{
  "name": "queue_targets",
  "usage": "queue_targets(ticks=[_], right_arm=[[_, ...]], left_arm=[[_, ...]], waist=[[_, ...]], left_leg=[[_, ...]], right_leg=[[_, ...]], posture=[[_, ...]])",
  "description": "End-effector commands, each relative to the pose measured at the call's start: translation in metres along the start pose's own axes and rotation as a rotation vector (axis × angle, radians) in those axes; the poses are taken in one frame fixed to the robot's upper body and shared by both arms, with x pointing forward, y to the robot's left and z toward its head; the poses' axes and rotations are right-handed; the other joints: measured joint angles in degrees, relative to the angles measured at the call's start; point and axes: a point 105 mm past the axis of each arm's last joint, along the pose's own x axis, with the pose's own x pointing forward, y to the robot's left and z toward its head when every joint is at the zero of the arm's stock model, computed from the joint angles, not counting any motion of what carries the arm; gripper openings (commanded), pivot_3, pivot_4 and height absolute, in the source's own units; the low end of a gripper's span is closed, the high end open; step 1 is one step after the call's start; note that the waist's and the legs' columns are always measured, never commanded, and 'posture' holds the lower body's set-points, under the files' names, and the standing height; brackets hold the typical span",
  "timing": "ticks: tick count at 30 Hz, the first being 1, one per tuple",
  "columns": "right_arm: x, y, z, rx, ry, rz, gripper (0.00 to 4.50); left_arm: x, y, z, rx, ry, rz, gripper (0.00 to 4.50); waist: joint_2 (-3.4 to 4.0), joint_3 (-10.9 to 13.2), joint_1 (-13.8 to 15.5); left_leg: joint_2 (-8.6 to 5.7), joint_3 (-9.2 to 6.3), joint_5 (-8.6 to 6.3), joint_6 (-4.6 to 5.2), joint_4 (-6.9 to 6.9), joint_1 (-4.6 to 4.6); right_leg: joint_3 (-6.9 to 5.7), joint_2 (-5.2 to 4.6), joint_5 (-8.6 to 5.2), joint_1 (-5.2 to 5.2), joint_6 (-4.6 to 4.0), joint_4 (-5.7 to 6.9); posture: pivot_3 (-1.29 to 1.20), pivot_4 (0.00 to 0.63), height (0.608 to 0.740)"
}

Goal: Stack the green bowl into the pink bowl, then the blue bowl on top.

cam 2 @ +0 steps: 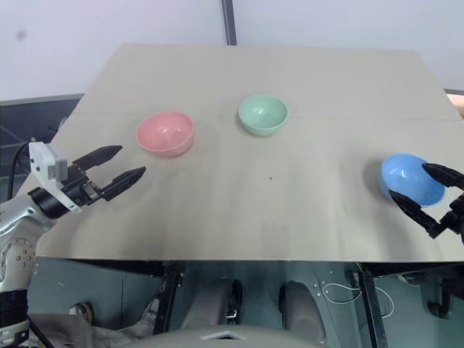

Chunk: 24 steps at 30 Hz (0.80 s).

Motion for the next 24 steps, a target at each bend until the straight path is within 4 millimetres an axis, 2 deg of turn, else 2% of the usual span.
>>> queue_targets(ticks=[1,7,13,17,20,22,24], right_arm=[[0.005,0.001,0.017,-0.034,-0.04,0.015,4.49],[0.022,0.012,0.022,-0.023,-0.076,0.056,4.49],[0.043,0.026,0.03,-0.018,-0.143,0.133,4.49],[0.066,0.047,0.039,-0.011,-0.207,0.245,4.49],[0.083,0.067,0.048,-0.009,-0.254,0.337,4.49],[0.093,0.08,0.053,-0.016,-0.281,0.394,4.49],[0.1,0.091,0.058,-0.02,-0.306,0.433,4.49]], left_arm=[[0.0,0.002,0.013,0.042,-0.017,-0.014,4.42],[0.012,-0.004,0.016,0.068,-0.021,-0.026,4.42],[0.032,0.001,0.019,0.231,0.039,0.074,4.42],[0.051,0.004,0.018,0.335,0.159,0.118,4.42],[0.065,0.007,0.008,0.471,0.341,0.105,4.42],[0.075,0.007,0.005,0.58,0.403,0.085,4.42],[0.082,0.007,-0.002,0.618,0.474,0.078,4.42]], waist=[[0.0,0.0,-0.03],[0.0,0.0,-0.15],[-0.02,0.01,0.02],[-0.03,0.02,-0.07],[-0.03,0.03,-0.09],[-0.01,0.04,-0.09],[-0.02,0.04,-0.08]], left_leg=[[0.0,0.0,0.0,0.0,-0.02,0.0],[0.0,0.0,0.0,-0.01,-0.06,0.0],[-0.03,-0.02,0.0,0.0,-0.06,-0.02],[-0.05,-0.03,0.0,0.0,-0.05,-0.01],[-0.06,-0.03,0.0,0.0,-0.06,-0.03],[-0.07,0.0,0.0,0.0,-0.06,-0.05],[-0.1,0.01,0.0,0.0,-0.07,-0.06]], right_leg=[[0.0,0.0,0.0,-0.01,0.0,-0.01],[-0.02,0.0,0.0,-0.05,0.0,0.0],[-0.04,-0.03,0.0,-0.04,0.01,-0.01],[-0.04,0.0,0.01,-0.04,0.01,0.02],[-0.04,0.07,0.01,-0.06,0.01,0.03],[-0.06,0.2,0.01,-0.11,0.02,0.04],[-0.15,0.31,0.01,-0.11,0.02,0.04]], posture=[[0.0,0.15,0.74],[0.0,0.15,0.74],[0.0,0.15,0.74],[0.0,0.15,0.74],[0.0,0.15,0.74],[0.0,0.15,0.74],[0.0,0.15,0.74]])
